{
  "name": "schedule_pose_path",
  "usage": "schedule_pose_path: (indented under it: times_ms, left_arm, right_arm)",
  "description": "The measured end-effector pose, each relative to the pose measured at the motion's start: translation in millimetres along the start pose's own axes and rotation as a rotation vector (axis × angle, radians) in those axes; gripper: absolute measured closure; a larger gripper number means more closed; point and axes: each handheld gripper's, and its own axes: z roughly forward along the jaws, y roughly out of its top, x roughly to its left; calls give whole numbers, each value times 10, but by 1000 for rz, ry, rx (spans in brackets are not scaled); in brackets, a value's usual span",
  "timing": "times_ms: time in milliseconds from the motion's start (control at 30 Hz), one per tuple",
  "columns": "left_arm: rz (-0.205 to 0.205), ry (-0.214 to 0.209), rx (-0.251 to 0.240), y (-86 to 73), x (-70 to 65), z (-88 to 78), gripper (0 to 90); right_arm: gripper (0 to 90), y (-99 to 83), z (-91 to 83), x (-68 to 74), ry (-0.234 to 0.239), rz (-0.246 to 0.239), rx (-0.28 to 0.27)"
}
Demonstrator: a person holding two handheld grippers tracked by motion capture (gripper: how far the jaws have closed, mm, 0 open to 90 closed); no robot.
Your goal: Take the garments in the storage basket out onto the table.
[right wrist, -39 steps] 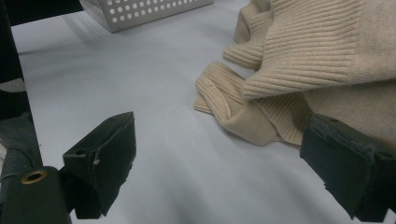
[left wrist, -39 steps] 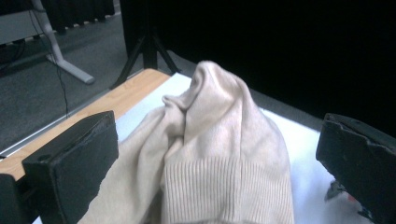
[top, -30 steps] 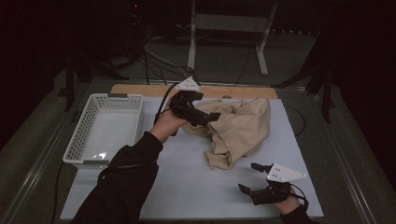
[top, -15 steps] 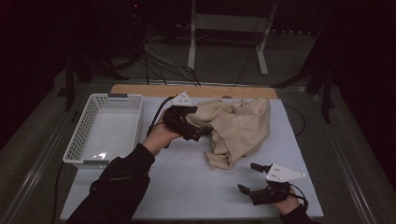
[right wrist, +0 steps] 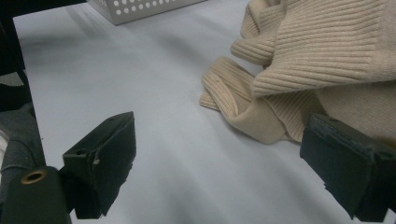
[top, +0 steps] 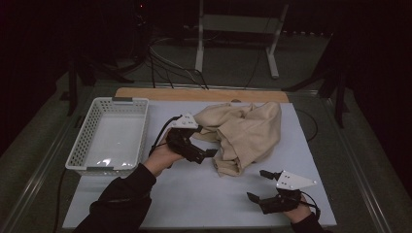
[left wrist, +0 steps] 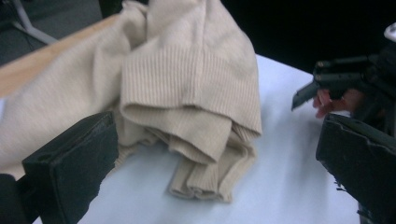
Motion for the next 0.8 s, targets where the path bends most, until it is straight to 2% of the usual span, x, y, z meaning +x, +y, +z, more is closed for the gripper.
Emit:
schedule_pose_path:
  times_ms: [267, 367, 600, 700, 800]
  left_arm:
    - [12, -17, 14, -232, -83, -7, 2]
    - [1, -26, 19, -294, -107, -3, 2]
    - [-7, -49, 53, -536, -183, -3, 3]
    - [3, -48, 71, -655, -212, -17, 2]
    - [-7, -47, 81, -757, -223, -34, 3]
  right_arm:
    - [109, 0, 1, 4, 3, 1, 0]
    - [109, -1, 3, 6, 3, 1, 0]
    - [109, -2, 6, 10, 3, -1, 2]
    - [109, -2, 5, 13, 4, -3, 3]
    - [109, -2, 1, 12, 3, -5, 0]
